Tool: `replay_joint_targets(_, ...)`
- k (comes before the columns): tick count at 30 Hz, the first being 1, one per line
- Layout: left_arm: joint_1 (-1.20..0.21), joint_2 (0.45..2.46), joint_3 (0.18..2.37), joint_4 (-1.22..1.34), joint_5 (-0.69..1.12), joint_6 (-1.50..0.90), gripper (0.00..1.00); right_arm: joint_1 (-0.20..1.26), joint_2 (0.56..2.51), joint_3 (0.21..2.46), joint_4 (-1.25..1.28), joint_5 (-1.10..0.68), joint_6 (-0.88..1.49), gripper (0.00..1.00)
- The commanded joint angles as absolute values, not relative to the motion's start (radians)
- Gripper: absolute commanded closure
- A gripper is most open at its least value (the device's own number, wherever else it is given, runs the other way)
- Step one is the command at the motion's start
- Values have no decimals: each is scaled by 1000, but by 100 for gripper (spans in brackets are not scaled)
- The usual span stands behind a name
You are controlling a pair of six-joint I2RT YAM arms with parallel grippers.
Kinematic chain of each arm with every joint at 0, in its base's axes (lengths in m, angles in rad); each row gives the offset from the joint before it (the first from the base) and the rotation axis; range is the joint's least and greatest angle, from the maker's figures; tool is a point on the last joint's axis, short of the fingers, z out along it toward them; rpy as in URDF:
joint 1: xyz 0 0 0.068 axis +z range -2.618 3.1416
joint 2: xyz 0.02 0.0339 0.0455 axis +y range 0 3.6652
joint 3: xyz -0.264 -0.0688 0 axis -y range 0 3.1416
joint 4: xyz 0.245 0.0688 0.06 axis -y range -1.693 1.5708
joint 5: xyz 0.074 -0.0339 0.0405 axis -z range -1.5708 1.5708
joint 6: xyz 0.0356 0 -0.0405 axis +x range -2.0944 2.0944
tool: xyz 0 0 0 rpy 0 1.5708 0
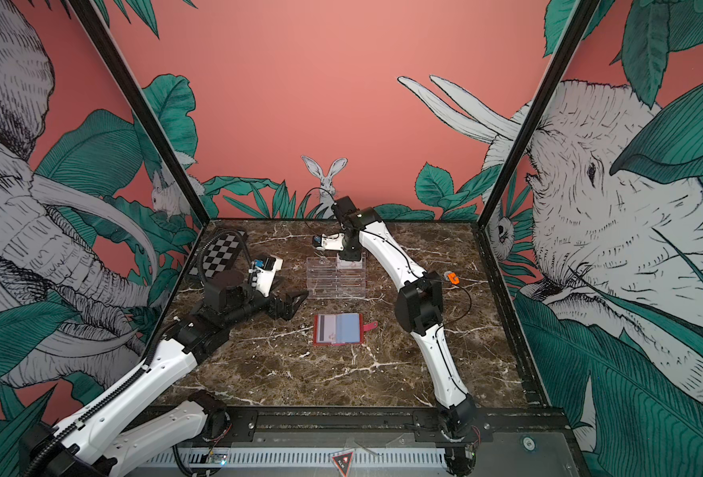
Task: Take the credit cards out of the card holder
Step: Place the credit card in the storage box.
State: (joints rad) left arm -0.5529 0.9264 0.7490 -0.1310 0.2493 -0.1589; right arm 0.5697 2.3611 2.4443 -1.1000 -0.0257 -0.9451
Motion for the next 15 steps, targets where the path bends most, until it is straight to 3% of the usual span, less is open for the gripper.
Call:
replay_joint_targets(1, -553, 899, 742, -149, 246, -169, 1, 578, 2350, 2478, -1044, 22, -929, 66)
replay_joint_targets(9, -553, 886, 735, -162, 210, -191, 1, 573, 2241, 2382, -877, 143, -913, 39)
replay_joint_targets(15, -552, 845, 720, -180, 181, -202, 1, 556, 2119, 2201, -594, 293, -863, 20)
